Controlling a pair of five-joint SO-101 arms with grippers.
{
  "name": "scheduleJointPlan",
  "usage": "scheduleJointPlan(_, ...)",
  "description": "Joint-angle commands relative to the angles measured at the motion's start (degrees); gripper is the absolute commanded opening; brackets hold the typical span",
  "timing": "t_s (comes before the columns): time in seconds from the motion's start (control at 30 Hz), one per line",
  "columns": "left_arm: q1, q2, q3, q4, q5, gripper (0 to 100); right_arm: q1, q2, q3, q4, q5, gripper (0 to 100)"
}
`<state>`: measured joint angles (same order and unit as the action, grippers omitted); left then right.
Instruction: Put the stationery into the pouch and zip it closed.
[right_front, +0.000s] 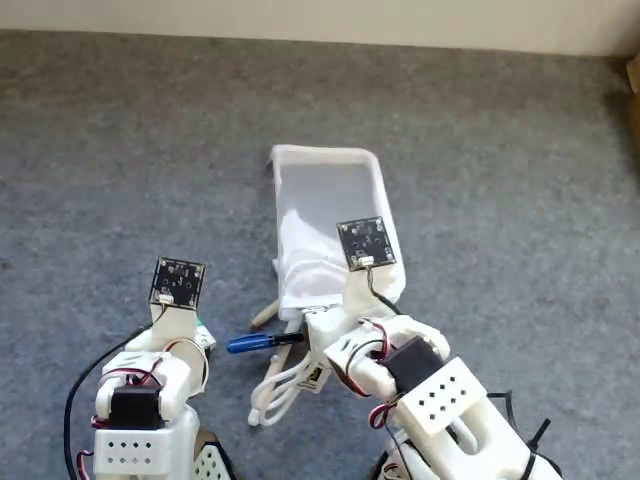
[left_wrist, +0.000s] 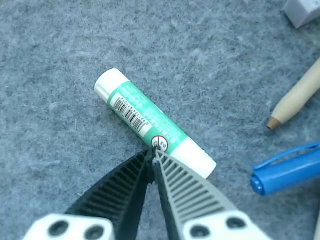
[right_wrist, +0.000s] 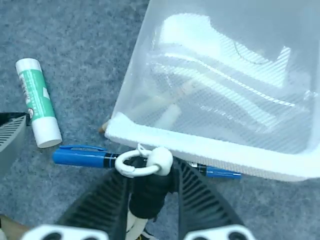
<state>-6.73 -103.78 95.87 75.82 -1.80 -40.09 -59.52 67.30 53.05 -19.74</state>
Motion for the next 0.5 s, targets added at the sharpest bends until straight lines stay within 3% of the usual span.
scheduleJointPlan(0.0, -0.66, -0.48, 1.27, 0.18, 0.44, 1, 1.01, -1.8, -0.31, -1.01, 0.53, 0.5)
scheduleJointPlan(0.47, -0.48, -0.48, 1.27, 0.18, 0.53, 1, 5.58, -2.15, 3.65, -10.24, 0.44, 0.5)
